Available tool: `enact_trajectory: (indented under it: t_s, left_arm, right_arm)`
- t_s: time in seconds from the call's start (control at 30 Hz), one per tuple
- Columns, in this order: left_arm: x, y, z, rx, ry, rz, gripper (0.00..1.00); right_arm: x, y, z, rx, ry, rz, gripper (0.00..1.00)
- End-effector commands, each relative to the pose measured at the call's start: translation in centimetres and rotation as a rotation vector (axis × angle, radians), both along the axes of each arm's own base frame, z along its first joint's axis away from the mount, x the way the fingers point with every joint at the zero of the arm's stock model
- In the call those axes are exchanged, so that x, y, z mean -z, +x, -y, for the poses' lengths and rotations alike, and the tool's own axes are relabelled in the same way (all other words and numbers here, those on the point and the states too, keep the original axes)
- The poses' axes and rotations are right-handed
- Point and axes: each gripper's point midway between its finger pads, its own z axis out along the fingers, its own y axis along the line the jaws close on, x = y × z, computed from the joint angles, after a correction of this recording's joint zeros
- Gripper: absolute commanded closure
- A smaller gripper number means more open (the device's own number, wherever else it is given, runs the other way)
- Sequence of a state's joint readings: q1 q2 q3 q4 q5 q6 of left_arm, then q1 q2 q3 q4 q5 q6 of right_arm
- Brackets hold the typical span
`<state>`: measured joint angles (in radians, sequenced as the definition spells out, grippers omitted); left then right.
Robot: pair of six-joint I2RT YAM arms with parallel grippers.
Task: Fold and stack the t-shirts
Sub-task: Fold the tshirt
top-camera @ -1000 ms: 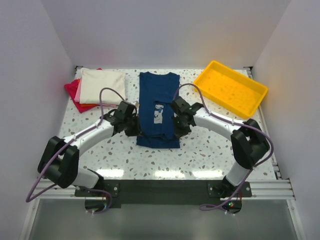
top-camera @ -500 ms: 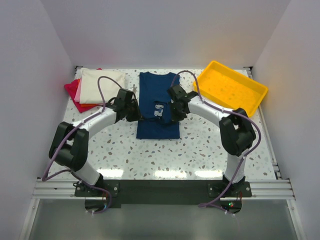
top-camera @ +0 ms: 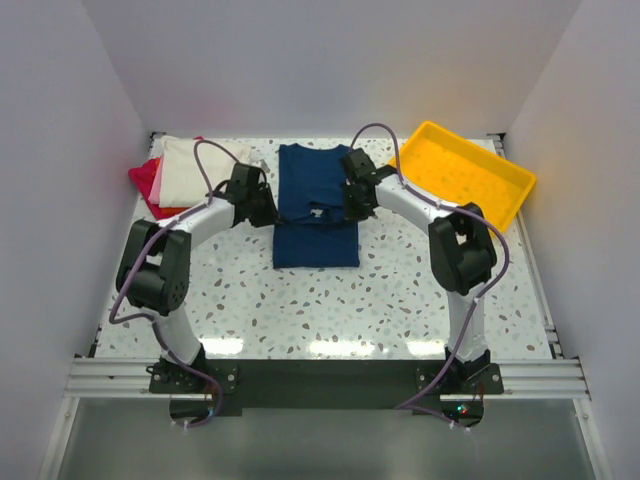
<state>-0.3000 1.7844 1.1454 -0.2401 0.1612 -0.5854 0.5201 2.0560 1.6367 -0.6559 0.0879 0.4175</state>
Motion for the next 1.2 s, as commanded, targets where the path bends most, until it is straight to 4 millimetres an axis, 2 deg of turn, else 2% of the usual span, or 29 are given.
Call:
enact_trajectory:
  t_s: [0.0,0.23,0.5,0.53,0.6,0.63,0.67,0.73,0.83,0.9,1.0,1.03,1.17]
  left_arm:
    - [-2.0,3.3,0.4,0.033,-0.019,0.109,1.00]
    - [-2.5,5.3,0.5,0.060,-0.032,0.148,1.00]
    - [-1.0,6.2,0.6,0.077,-0.033,0.125,1.00]
    - [-1.2,6.4,0.5,0.075,-0.032,0.127,0.94]
    - [-1.2,6.4,0.0,0.062,-0.021,0.112,0.67]
    - [-1.4,6.6,-0.4,0.041,-0.001,0.118,0.37]
    - [-2.2,6.7,-0.7,0.031,0.009,0.134,0.27]
    - [-3.6,6.5,-1.6,0.001,0.041,0.165,0.15]
    - [-4.9,5.7,-2.0,-0.001,0.046,0.195,0.12]
    - [-4.5,4.6,-2.1,0.007,0.045,0.179,0.12]
    - [-4.4,3.4,-2.0,0.019,0.036,0.168,0.12]
    - [-3.5,2.6,-2.0,0.025,0.038,0.145,0.12]
    - [-2.2,0.6,-1.8,0.041,0.044,0.109,0.12]
  right_arm:
    - [-1.5,2.1,0.1,0.008,0.004,0.062,1.00]
    - [-0.9,2.7,0.0,0.010,-0.002,0.055,1.00]
    - [-1.3,3.6,0.7,0.040,-0.013,0.070,1.00]
    - [-1.4,3.6,0.6,0.044,-0.013,0.071,1.00]
    - [-2.3,4.0,0.9,0.058,-0.016,0.081,0.87]
    - [-2.6,4.0,1.0,0.060,-0.018,0.086,0.68]
    - [-3.2,4.1,1.0,0.062,-0.015,0.095,0.61]
    - [-5.3,4.5,0.9,0.067,0.004,0.137,0.48]
    - [-7.9,4.6,0.5,0.054,0.048,0.194,0.41]
    - [-9.0,4.4,0.0,0.031,0.085,0.212,0.39]
    - [-8.8,3.9,-0.2,0.013,0.096,0.198,0.39]
    - [-8.7,3.6,-0.3,0.005,0.100,0.190,0.39]
    - [-7.2,1.9,-0.2,-0.010,0.114,0.131,0.39]
